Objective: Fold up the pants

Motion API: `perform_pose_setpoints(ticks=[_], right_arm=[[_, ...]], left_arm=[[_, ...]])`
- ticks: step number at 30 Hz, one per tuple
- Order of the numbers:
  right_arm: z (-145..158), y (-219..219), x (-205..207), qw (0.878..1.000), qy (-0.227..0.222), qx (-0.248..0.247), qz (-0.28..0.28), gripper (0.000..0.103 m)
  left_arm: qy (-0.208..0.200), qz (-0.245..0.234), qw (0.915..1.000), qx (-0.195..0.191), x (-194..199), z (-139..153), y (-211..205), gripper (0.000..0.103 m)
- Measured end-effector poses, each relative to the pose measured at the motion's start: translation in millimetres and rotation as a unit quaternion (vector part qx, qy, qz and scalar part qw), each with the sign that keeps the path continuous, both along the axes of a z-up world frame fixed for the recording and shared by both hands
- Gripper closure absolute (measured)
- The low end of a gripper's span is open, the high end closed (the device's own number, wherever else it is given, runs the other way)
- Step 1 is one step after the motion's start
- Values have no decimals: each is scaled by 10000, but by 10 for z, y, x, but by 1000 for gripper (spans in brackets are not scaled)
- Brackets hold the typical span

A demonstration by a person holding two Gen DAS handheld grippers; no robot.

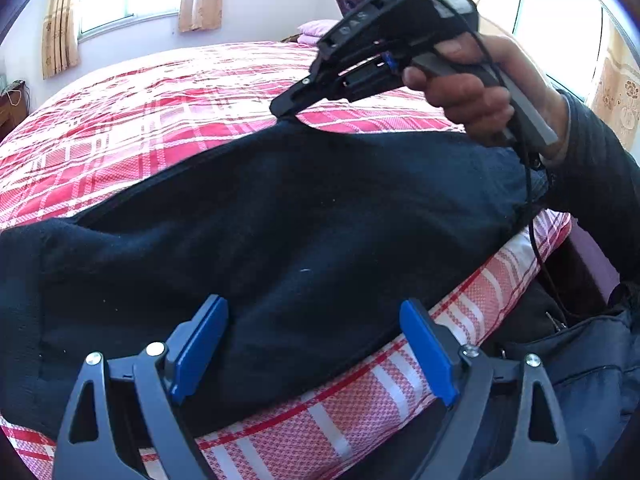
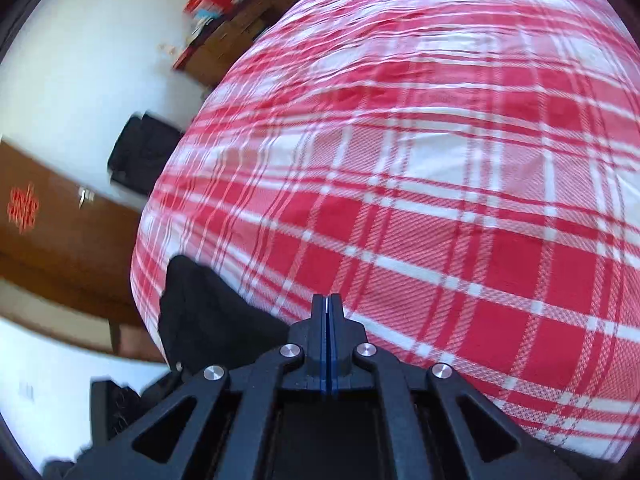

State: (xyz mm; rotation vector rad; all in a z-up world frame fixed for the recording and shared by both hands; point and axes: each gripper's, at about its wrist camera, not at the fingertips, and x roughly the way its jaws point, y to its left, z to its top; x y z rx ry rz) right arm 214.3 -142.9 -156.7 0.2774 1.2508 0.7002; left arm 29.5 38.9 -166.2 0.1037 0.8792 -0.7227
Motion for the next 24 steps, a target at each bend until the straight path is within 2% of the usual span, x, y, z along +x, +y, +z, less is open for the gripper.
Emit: perform_pose_setpoints(ticks=[3, 7, 10, 13, 15, 17, 18, 24], right_arm=[[110, -255, -101, 9999, -4, -46, -147, 101], [409, -899, -217, 9965, -348, -477, -593, 101], [707, -1595, -362, 9874, -675, -790, -1193, 100], [959, -2312, -606, 9732, -851, -927, -1924, 98], [1090, -2739, -832, 9651, -900, -838, -2312, 89], [1157, -3052, -1117, 9570, -916, -758, -2646, 51], [1162, -3161, -1240, 9527, -934, -743, -2794, 46], [972, -3602, -2029, 9303, -914, -488, -3517, 46]], left_arm=[[46, 38, 10000, -67, 4, 11, 30, 13], [124, 115, 9998, -122, 19, 16, 63, 13], [193, 112, 9996, -169, 46, 52, 51, 13], [218, 40, 9995, -207, 71, 95, -19, 13], [230, -100, 9995, -179, 76, 134, -159, 13], [147, -295, 9993, -148, 79, 198, -332, 13], [87, -391, 9991, -151, 58, 247, -413, 13], [-199, -1144, 9931, -149, 27, 428, -1034, 13]])
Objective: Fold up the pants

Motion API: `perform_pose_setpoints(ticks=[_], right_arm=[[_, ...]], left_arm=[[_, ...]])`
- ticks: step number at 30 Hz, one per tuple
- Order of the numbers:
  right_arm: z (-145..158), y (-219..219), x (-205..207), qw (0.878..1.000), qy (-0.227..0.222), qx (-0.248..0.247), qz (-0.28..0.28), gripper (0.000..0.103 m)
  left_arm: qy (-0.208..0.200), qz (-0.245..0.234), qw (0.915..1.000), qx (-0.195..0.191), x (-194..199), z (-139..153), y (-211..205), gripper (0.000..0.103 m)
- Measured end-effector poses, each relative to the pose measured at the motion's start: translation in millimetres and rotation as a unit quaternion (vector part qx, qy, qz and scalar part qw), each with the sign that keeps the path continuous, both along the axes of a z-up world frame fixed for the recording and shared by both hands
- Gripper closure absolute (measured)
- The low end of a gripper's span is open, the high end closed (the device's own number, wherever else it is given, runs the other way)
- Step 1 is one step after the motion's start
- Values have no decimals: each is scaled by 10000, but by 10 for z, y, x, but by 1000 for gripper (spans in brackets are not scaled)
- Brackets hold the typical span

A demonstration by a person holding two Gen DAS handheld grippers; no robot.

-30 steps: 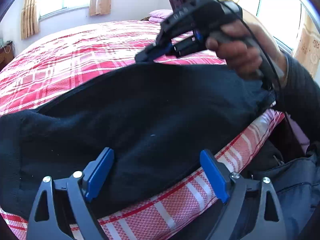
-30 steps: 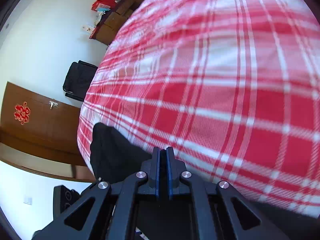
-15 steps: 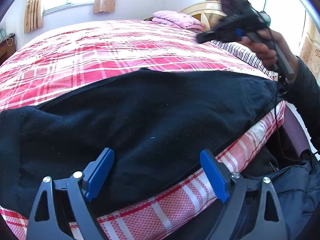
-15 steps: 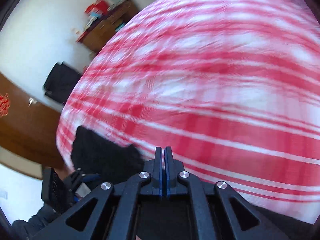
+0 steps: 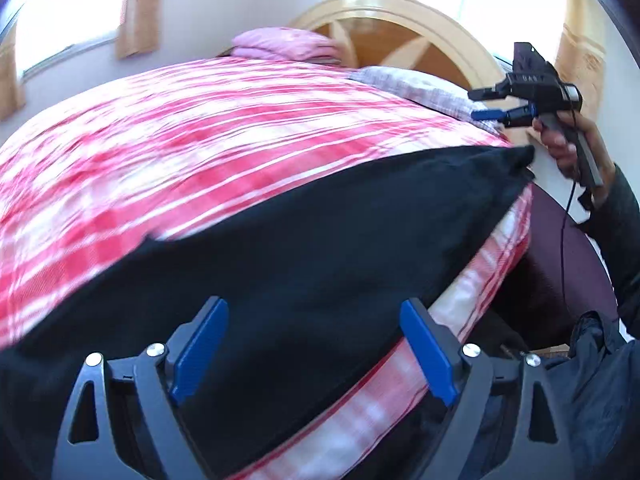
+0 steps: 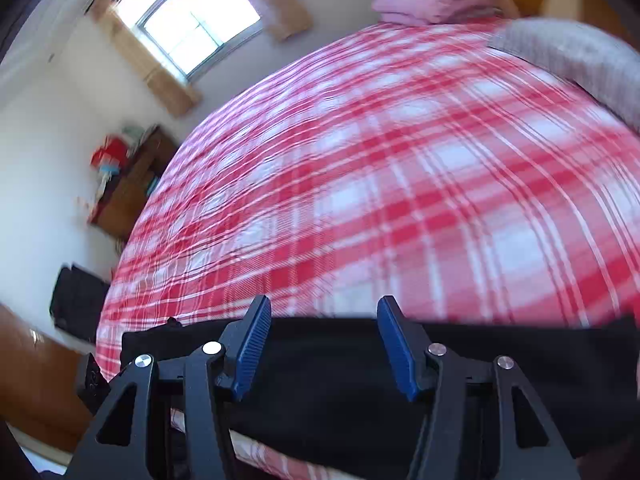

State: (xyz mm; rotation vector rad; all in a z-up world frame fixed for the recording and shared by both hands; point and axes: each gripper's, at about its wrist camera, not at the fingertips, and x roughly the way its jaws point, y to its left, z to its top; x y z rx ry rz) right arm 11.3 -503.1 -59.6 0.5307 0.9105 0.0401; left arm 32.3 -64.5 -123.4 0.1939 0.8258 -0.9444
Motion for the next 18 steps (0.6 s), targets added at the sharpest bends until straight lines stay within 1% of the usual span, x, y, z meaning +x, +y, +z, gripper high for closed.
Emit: perform_pose_setpoints(ticks=[2, 4, 6, 7, 9, 10, 11, 13, 15, 17, 18], right_arm=[[-48, -126, -240, 9996, 11, -63, -265, 46], [-109, -276, -481, 9983, 14, -58, -585, 46], [-174, -412, -669, 9968, 15, 46, -800, 46], [-210, -496, -765, 9956, 45, 46, -932, 46], [-286, -671, -977, 9903, 233, -11, -1367, 46], [-318, -724, -1073, 9880, 271, 48, -1520, 46], [-347, -778, -1217, 9857, 255, 149, -1657, 46], [-389, -817, -1388, 9839, 196, 257, -1755, 46], [-442, -870, -1537, 9811, 107, 348, -1902, 47], [-461, -944, -1574, 9788, -39, 416, -2004, 54], [-462, -989, -1578, 9770, -121, 493, -2073, 54]], left_arm=[[-160, -333, 9993, 76, -60, 26, -222, 13], [-317, -512, 9979, 233, -99, 33, -370, 13], [-317, -673, 9968, 286, -129, 38, -488, 13], [-273, -693, 9968, 299, -134, 35, -535, 13], [-198, -663, 9971, 321, -110, 40, -577, 13], [-185, -652, 9972, 311, -96, 48, -579, 13], [-198, -645, 9973, 296, -90, 59, -588, 13], [-224, -697, 9969, 278, -84, 75, -596, 13], [-247, -728, 9965, 337, -80, 57, -644, 13], [-240, -749, 9962, 374, -68, 29, -704, 13], [-221, -778, 9961, 361, -67, 14, -743, 13]])
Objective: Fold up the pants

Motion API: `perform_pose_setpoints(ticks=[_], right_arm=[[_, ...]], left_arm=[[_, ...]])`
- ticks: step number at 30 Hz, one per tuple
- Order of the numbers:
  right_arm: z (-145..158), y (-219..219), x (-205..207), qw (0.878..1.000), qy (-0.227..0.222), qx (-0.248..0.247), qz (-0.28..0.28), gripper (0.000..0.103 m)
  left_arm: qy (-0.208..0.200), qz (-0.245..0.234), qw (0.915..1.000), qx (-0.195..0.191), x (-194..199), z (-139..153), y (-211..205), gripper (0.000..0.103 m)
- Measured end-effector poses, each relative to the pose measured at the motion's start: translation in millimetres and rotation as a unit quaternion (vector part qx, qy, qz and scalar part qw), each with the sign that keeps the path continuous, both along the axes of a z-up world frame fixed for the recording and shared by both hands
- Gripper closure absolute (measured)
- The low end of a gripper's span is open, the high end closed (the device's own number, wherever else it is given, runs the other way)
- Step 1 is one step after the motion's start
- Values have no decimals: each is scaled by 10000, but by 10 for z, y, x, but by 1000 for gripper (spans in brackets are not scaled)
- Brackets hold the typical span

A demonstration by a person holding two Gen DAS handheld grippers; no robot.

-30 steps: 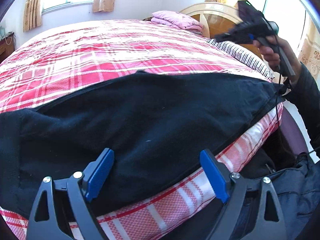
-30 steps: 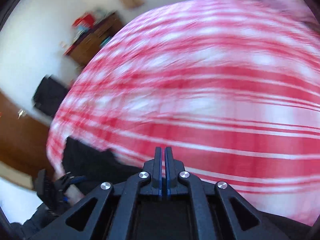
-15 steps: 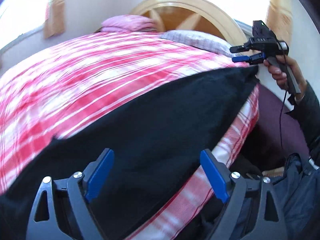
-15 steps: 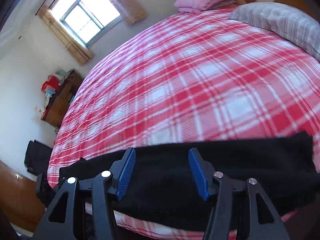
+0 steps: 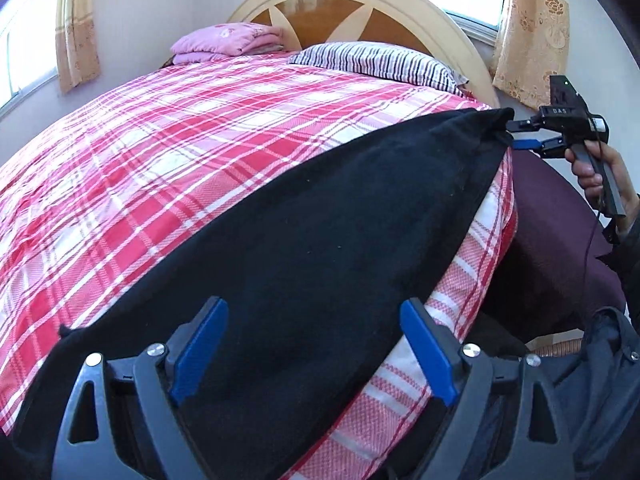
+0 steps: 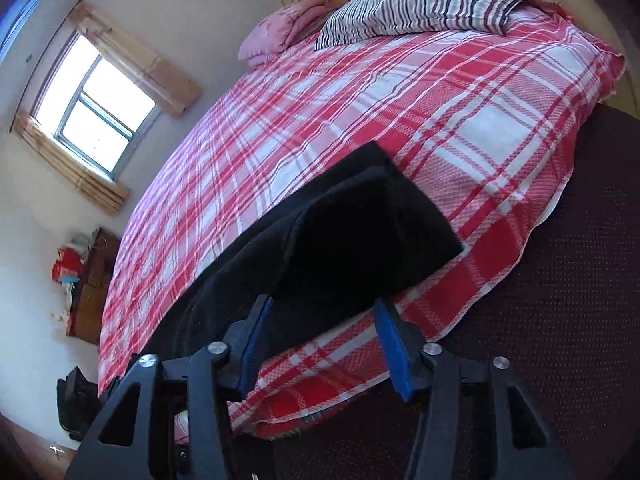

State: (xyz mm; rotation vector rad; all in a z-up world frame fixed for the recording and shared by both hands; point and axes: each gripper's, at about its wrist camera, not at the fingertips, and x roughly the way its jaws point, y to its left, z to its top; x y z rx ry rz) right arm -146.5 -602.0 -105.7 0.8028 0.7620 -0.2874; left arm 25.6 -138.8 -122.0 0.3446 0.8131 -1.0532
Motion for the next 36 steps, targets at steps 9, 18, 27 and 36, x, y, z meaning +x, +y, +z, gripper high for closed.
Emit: perform_pose_setpoints(ticks=[9, 18, 27, 36], right_arm=[[19, -201, 227, 9974, -618, 371, -92, 58], [312, -184, 573, 9967, -796, -173, 5, 95], [427, -147, 450, 9946, -678, -670, 409, 95], [-51, -372, -23, 9990, 58, -351, -253, 66]], left_arm=[[52, -104, 9994, 316, -129, -307, -168, 17], [-58, -123, 9994, 330, -150, -264, -152, 32], [201, -129, 9996, 119, -122, -270, -75, 32], [225, -328, 9988, 293, -107, -256, -82, 32]])
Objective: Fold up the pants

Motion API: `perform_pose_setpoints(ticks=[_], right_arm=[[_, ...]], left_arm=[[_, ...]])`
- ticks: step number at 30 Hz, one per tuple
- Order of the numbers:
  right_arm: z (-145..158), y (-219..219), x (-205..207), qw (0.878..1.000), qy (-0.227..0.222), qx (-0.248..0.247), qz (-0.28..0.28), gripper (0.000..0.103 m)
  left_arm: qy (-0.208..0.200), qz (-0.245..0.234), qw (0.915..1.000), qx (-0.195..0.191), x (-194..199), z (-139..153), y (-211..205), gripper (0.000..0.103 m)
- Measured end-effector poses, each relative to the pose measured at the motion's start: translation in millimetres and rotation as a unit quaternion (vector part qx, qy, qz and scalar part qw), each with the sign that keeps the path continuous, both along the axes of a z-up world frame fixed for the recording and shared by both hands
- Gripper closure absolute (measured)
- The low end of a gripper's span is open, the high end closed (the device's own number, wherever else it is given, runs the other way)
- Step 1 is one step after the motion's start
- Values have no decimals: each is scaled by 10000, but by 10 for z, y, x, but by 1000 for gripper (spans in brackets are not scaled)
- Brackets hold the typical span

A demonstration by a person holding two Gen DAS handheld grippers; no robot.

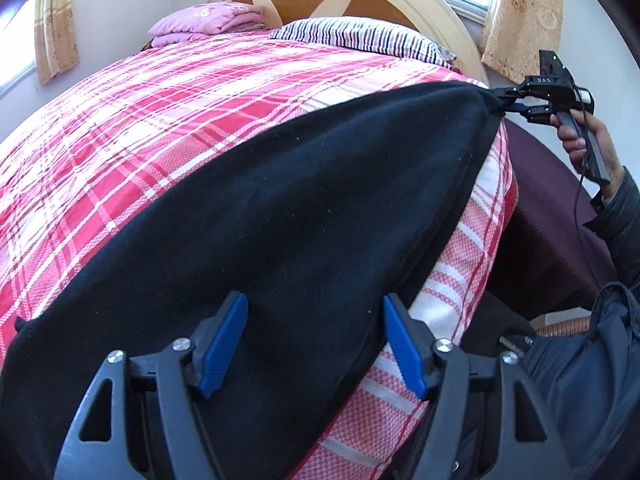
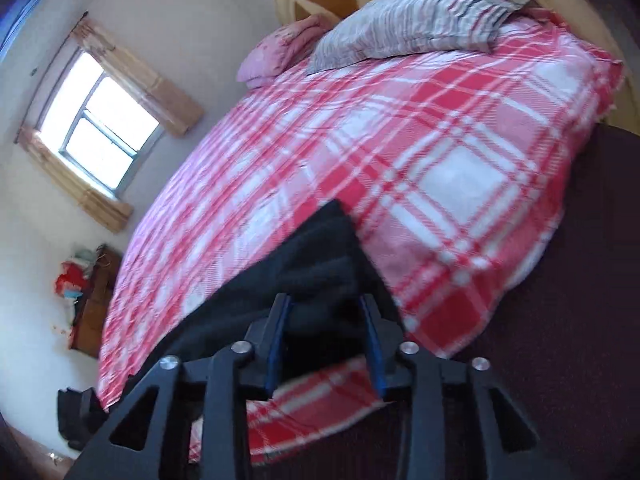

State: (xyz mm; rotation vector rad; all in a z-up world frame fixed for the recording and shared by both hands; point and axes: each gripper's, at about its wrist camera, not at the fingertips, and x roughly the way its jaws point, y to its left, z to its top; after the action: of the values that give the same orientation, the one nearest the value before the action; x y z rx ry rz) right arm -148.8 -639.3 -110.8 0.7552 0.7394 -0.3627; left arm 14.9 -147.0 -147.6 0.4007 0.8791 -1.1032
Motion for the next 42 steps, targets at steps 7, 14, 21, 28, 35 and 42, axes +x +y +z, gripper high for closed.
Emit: perform_pose_setpoints(ticks=[7, 14, 21, 28, 35, 42], right_arm=[[231, 173, -157, 9970, 180, -703, -273, 65], [265, 610, 110, 9951, 73, -627, 765, 65], [190, 1095, 388, 9848, 115, -393, 1689, 65], [-65, 1116, 561, 9861, 239, -141, 1641, 65], [-106, 989, 554, 9902, -240, 57, 1377, 95], [101, 1071, 502, 9861, -527, -91, 1575, 100]], left_arm=[[-42, 103, 9999, 26, 34, 39, -17, 63], [-148, 72, 9999, -37, -87, 111, 32, 67], [-558, -208, 9979, 244, -207, 9, -164, 67], [-294, -161, 9993, 147, -128, 24, -178, 79], [59, -201, 9998, -60, -56, 97, -105, 91], [97, -330, 9992, -217, -73, 157, -58, 95]])
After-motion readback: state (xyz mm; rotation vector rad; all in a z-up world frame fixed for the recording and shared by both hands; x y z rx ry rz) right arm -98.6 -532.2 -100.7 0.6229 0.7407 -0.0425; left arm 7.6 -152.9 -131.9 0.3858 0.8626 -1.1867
